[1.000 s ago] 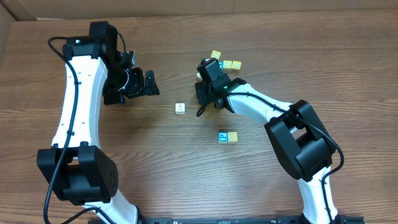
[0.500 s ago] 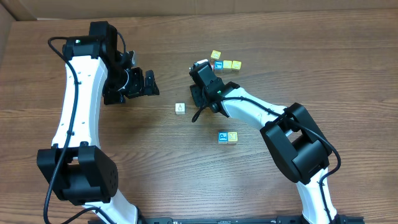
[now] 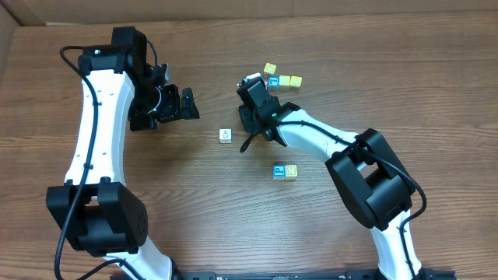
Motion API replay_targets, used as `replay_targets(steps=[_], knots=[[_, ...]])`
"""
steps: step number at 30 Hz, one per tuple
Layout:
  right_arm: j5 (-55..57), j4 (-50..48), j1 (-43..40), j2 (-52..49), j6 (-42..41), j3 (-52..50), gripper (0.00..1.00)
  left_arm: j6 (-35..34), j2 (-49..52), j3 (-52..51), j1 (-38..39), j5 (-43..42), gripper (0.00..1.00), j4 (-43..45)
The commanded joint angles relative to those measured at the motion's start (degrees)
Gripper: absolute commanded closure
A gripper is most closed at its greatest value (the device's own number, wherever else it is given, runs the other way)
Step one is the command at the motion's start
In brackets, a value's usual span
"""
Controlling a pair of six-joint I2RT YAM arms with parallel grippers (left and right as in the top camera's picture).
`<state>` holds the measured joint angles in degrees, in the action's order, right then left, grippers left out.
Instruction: Flip 5 blocks
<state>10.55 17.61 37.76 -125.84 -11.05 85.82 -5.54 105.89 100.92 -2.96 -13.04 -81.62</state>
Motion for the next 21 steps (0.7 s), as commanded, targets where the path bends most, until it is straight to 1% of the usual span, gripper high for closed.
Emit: replay_targets(steps=[1, 11, 13, 15, 18, 21], knots=[[0.55, -0.04, 0.07, 3.87, 0.22, 0.52, 0.53, 0.22, 0.72, 1.44, 0.37, 0.13, 0.0, 0.04], [0.57, 1.27, 0.07, 4.98, 0.22, 0.52, 0.57, 0.24, 0.72, 1.44, 0.37, 0.13, 0.0, 0.04], [0.57, 1.46, 0.07, 4.98, 0.24, 0.52, 0.55, 0.24, 0.72, 1.44, 0.37, 0.13, 0.0, 0.04], [0.17, 2.64, 0.07, 5.18, 0.26, 0.74, 0.5, 0.22, 0.72, 1.44, 0.37, 0.11, 0.0, 0.04], [-2.4, 8.92, -0.09, 5.7, -0.15, 5.03, 0.48, 0.22, 0.72, 1.46, 0.37, 0.13, 0.0, 0.04], [-3.72, 21.05, -0.94, 5.73, -3.1, 15.15, 0.49, 0.22, 0.72, 1.46, 0.37, 0.13, 0.0, 0.04]])
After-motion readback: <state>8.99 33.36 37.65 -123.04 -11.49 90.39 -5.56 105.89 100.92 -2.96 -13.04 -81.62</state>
